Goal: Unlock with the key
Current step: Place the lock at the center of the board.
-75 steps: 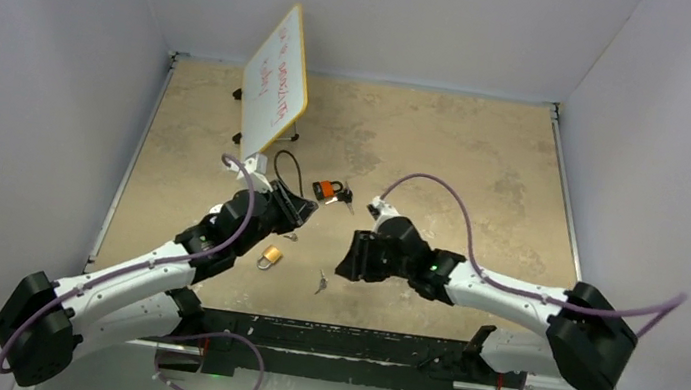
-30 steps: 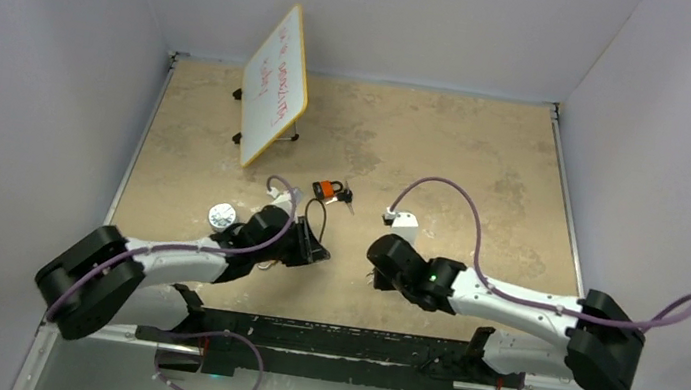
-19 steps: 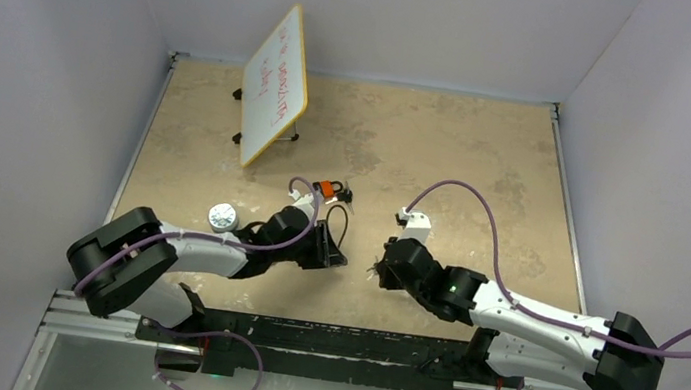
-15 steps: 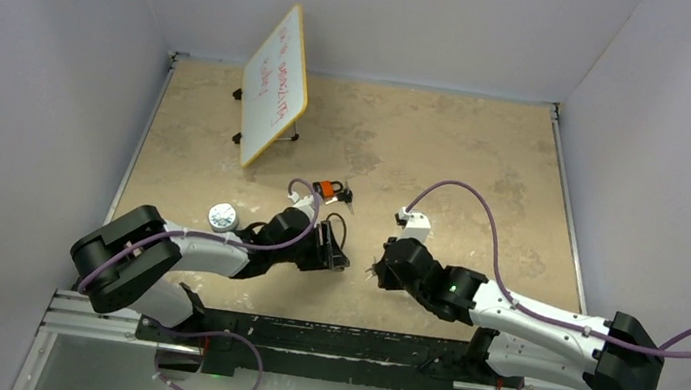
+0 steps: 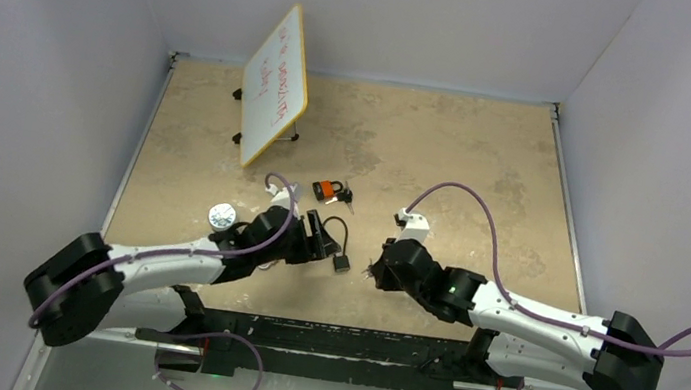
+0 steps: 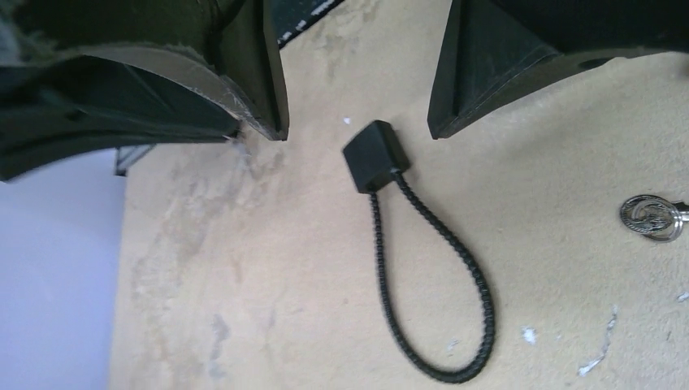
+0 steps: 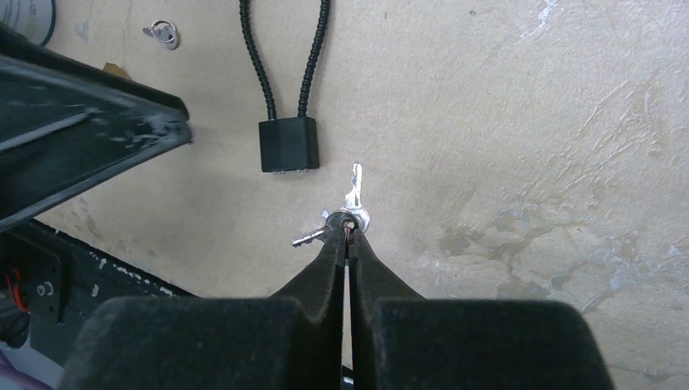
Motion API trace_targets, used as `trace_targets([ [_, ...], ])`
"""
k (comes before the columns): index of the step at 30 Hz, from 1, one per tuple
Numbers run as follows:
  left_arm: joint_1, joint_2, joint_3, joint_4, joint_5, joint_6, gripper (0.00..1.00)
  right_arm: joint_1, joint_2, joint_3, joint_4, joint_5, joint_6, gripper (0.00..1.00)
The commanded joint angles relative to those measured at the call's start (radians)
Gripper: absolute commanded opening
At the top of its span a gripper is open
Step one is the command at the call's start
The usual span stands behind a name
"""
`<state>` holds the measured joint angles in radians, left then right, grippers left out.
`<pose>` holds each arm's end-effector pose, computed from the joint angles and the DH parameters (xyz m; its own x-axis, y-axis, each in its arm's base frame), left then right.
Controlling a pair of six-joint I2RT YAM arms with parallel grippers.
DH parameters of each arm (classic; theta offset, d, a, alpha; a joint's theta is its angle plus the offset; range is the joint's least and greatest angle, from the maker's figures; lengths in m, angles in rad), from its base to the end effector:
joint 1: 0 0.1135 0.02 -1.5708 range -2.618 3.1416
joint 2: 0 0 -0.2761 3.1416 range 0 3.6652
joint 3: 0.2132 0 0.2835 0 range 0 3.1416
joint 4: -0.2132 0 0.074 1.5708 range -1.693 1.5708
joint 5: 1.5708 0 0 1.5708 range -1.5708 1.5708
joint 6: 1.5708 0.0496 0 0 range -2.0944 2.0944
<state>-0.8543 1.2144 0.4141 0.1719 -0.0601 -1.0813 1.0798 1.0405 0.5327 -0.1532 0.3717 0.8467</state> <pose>0.1727 -0.1938 0.1426 -0.8177 -0.4025 -0.4115 -0.0018 0.7167 -0.6974 0.1321 0.2089 0.1956 -0.7060 0.1598 -0.6900 -0.2379 0.8641 0.4436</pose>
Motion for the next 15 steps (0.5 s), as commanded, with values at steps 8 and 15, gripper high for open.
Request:
trace_targets([
  [8, -0.02, -0.106, -0.085, 0.308, 0.167, 0.012, 0.66, -0.006, 0.013, 0.01, 0.137, -0.085, 0.131, 0.0],
  [15, -0.034, -0.041, -0.119, 0.446, 0.213, -0.019, 0.43, -0.01, 0.011, 0.025, 0.123, -0.127, 0.186, 0.0],
])
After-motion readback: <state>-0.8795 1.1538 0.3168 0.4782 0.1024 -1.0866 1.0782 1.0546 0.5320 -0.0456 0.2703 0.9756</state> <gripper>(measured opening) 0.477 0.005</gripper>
